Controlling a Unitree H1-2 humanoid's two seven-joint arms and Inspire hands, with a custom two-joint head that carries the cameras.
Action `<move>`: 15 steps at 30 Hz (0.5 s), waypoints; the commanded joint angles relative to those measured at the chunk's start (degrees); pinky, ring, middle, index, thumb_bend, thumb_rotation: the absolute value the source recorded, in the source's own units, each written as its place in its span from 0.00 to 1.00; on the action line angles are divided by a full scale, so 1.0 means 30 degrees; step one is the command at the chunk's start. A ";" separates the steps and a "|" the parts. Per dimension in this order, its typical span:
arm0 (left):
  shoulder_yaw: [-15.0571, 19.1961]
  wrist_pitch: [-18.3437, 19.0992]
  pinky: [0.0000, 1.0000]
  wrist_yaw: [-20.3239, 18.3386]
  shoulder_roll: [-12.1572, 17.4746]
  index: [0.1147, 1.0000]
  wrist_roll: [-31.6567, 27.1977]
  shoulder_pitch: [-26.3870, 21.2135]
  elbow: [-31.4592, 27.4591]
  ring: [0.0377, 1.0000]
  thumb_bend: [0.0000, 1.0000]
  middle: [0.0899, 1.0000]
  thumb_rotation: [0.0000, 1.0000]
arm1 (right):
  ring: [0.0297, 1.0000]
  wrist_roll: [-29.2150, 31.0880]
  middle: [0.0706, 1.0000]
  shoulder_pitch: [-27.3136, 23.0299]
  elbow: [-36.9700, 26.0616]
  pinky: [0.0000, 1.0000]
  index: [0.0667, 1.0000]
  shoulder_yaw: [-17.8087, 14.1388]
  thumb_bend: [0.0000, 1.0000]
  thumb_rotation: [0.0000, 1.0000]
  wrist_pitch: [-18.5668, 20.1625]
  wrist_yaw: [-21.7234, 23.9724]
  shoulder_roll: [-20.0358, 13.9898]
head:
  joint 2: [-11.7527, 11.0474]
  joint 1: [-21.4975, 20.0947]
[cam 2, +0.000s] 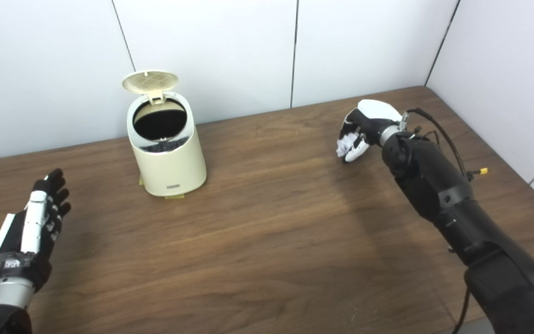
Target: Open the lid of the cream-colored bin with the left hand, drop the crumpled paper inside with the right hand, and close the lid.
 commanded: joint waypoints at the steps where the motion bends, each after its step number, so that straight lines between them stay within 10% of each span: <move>1: 0.0129 -0.0923 1.00 0.0277 -0.0074 0.99 -0.0197 -0.0704 -0.0842 1.00 0.53 1.00 0.97 | 0.52 -0.0196 0.51 -0.0111 -0.0183 0.56 0.42 -0.0025 0.52 0.00 -0.0543 -0.0759 -0.0335 | 0.0024 -0.0003; 15: -0.0347 -0.1319 1.00 0.0504 -0.0184 0.98 0.0036 -0.0565 -0.0539 1.00 0.54 1.00 0.97 | 0.38 -0.0254 0.49 -0.0056 -0.1149 0.45 0.45 -0.0571 0.52 0.00 -0.0724 -0.2864 -0.0007 | -0.0089 0.0441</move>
